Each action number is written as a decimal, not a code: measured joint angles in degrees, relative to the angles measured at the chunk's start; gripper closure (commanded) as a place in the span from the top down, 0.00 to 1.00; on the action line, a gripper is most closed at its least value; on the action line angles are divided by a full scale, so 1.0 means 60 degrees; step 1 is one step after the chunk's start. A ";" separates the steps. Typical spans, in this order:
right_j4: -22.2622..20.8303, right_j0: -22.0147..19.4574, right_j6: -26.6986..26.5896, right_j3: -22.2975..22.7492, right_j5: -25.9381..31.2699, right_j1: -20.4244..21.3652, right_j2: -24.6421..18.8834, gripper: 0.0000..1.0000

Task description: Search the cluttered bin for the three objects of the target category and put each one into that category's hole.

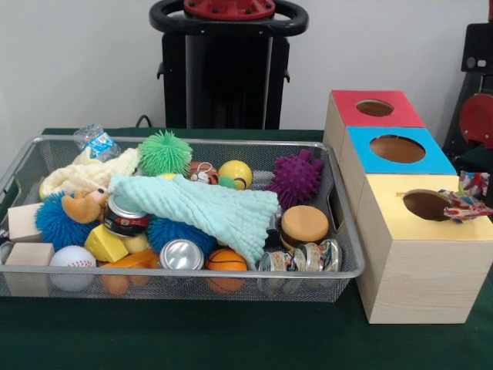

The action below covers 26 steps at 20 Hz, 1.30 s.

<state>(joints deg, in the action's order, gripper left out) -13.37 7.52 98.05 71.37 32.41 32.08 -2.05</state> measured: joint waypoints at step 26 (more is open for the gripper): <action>-0.0016 -0.0252 0.0000 0.0322 0.0002 0.0365 0.0328 0.00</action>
<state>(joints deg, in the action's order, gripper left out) -13.47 6.00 98.05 73.30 32.42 34.28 -0.08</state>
